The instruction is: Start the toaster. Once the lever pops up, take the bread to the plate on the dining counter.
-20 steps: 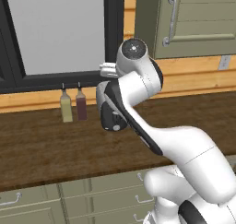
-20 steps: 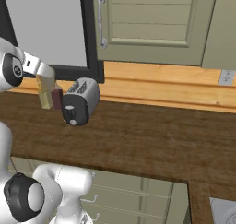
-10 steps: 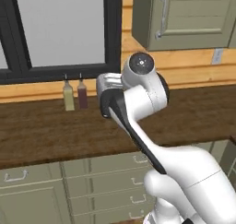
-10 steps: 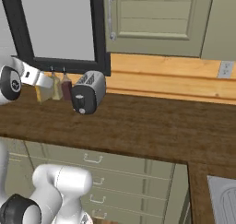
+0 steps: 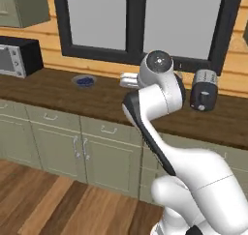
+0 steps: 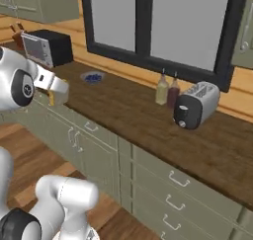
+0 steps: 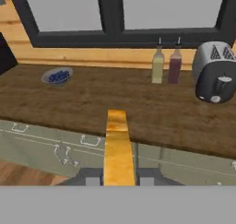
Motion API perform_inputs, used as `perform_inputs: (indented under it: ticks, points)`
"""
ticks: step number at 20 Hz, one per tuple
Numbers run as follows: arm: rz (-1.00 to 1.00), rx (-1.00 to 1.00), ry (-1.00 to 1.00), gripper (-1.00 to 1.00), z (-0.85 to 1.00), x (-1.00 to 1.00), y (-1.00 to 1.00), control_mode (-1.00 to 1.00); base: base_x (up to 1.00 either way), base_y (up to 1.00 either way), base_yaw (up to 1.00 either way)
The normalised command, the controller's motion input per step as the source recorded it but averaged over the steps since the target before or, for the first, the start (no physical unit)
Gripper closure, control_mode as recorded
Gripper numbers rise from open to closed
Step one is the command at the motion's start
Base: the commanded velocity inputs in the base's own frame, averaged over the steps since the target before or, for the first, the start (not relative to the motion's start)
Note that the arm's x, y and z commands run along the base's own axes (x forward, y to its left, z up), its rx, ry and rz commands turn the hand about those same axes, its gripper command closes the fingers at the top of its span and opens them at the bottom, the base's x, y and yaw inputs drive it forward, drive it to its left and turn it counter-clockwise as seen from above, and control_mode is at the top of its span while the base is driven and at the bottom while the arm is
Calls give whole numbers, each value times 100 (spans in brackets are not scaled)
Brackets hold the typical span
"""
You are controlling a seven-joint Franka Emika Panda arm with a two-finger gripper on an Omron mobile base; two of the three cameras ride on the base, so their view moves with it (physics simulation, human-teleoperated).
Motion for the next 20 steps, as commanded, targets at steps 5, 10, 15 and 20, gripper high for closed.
perform_inputs:
  ticks: [5, 10, 15, 20]
  points:
    - [0, 0, 0, 100, 0, 0, 0, 100, -2, 42, 96]
    - [0, 0, 0, 100, 0, 0, 0, 100, 15, 39, 88]
    - [0, 0, 0, 100, 0, 0, 0, 100, 54, 32, 79]
    - [0, 0, 0, 100, 0, 0, 0, 100, 95, 16, 66]
